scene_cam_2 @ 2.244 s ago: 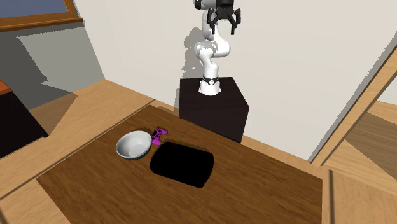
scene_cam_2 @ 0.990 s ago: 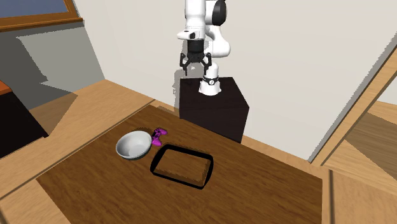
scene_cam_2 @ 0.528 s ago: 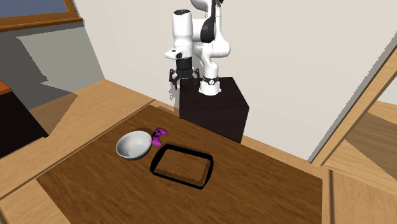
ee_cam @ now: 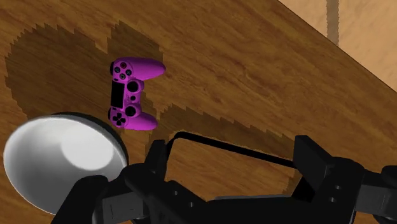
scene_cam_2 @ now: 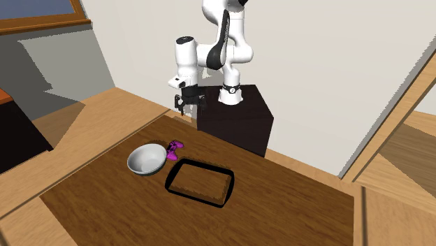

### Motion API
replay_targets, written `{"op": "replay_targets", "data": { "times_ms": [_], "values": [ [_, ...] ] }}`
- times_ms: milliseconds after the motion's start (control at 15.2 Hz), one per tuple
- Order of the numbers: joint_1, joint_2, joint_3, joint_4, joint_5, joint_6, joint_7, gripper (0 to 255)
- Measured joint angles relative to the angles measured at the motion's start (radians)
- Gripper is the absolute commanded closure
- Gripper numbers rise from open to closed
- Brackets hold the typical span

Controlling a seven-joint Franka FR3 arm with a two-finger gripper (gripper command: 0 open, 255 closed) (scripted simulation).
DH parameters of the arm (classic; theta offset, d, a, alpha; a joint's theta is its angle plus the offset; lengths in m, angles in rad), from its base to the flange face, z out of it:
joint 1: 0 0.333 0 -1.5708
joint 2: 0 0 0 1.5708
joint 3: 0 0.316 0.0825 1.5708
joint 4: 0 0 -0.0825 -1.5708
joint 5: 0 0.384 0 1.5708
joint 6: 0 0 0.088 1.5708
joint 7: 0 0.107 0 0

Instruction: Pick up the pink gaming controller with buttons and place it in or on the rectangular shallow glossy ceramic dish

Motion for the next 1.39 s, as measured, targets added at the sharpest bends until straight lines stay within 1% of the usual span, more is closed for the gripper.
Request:
{"op": "replay_targets", "data": {
  "times_ms": [132, 330, 528, 726, 792, 924, 1056, 1188, 1386],
  "values": [
    [-0.007, 0.082, -0.018, 0.032, 0.057, 0.031, -0.059, 0],
    [-0.030, 0.206, -0.021, 0.078, 0.155, 0.075, -0.144, 0],
    [-0.080, 0.340, 0.001, 0.140, 0.258, 0.111, -0.236, 0],
    [-0.132, 0.452, 0.032, 0.211, 0.328, 0.123, -0.292, 0],
    [-0.157, 0.494, 0.045, 0.235, 0.353, 0.133, -0.317, 0],
    [-0.199, 0.576, 0.070, 0.295, 0.389, 0.137, -0.345, 0],
    [-0.231, 0.627, 0.084, 0.329, 0.410, 0.144, -0.368, 0],
    [-0.251, 0.665, 0.099, 0.352, 0.426, 0.155, -0.381, 0],
    [-0.267, 0.702, 0.118, 0.367, 0.445, 0.176, -0.395, 0]
  ]
}}
